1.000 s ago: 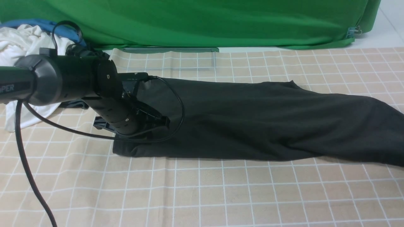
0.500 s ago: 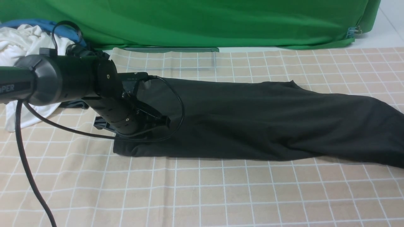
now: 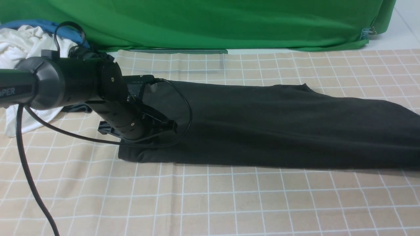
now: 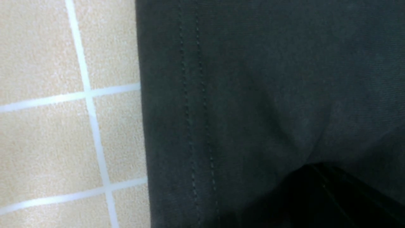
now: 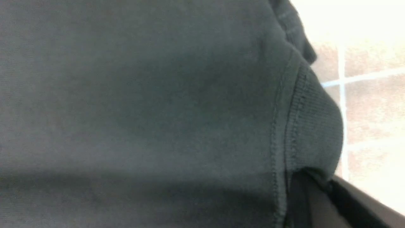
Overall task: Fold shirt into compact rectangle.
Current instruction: 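Pull the folded dark garment lengthwise by its ends to straighten it flat on the table, then fold the right end of the dark garment over onto its left end with the right gripper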
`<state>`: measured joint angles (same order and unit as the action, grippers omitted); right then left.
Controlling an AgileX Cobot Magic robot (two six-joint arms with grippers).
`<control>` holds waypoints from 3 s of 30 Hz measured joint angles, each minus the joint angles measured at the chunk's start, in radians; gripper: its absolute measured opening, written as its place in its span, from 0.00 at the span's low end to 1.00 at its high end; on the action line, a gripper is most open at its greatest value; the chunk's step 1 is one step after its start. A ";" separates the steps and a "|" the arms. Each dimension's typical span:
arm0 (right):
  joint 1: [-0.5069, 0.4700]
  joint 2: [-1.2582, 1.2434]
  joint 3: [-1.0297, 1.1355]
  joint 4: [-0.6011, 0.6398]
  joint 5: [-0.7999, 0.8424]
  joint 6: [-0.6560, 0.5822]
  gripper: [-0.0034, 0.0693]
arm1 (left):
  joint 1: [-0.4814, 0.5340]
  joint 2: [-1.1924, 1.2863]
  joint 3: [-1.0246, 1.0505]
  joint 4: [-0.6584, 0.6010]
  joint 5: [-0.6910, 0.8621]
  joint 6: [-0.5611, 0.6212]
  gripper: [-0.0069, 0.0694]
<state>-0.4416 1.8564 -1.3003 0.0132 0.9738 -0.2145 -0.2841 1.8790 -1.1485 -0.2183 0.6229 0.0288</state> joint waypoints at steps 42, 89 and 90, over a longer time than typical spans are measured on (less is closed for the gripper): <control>0.089 0.221 -0.160 -0.007 -0.023 0.180 0.83 | 0.000 -0.574 0.002 -0.049 0.245 0.021 0.12; 0.854 0.118 -0.558 0.388 -0.092 0.226 0.21 | 0.000 -0.779 0.008 -0.053 0.256 0.007 0.12; 0.861 0.121 -0.558 0.392 -0.096 0.227 0.21 | 0.000 -0.779 0.008 -0.053 0.255 0.007 0.12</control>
<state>0.4191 1.9774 -1.8585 0.4054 0.8774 0.0124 -0.2841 1.0996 -1.1406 -0.2714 0.8777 0.0360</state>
